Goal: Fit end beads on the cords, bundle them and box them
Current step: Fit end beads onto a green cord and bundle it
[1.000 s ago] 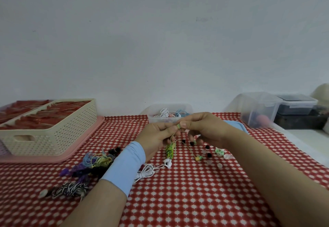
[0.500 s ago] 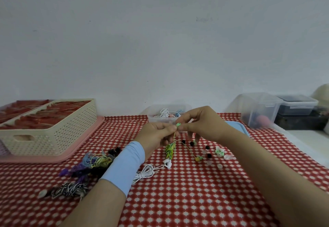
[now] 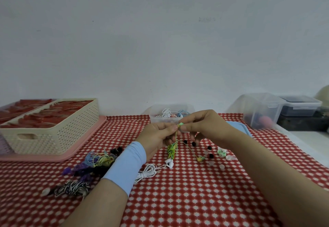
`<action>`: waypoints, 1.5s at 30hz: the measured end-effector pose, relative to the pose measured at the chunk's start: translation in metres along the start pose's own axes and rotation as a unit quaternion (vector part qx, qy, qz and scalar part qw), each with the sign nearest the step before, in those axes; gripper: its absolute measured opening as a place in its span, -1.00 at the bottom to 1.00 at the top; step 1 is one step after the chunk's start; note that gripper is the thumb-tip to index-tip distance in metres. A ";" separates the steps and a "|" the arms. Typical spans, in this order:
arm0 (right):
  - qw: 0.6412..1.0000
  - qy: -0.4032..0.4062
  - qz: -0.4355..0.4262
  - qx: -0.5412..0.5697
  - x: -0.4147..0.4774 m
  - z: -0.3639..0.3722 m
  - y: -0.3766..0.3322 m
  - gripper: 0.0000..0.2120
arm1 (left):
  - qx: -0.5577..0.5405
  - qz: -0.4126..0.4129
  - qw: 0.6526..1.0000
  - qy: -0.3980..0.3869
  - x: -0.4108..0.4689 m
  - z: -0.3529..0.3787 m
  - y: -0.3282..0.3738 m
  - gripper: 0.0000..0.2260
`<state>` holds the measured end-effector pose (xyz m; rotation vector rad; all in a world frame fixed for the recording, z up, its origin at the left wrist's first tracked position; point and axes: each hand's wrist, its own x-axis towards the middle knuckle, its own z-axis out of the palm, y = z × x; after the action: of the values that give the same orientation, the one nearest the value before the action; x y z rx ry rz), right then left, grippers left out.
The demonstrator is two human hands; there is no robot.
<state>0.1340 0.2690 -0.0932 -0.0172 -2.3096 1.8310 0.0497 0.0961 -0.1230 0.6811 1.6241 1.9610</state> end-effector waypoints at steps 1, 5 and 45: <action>1.000 -0.002 0.005 0.005 0.000 0.000 -0.001 -0.85 | 0.001 0.001 1.000 -0.001 0.000 0.000 0.000 -0.89; 1.000 -0.017 0.015 0.016 -0.003 -0.002 -0.004 -0.86 | -0.001 0.003 1.000 -0.007 0.000 -0.001 0.000 -0.89; 0.990 -0.051 0.111 0.065 -0.003 0.002 -0.003 -0.86 | 0.135 0.031 0.990 -0.010 -0.008 -0.003 0.008 -0.87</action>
<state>0.1371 0.2656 -0.0910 -0.1720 -2.3304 2.1338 0.0534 0.0875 -0.1162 0.8613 1.8974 1.7854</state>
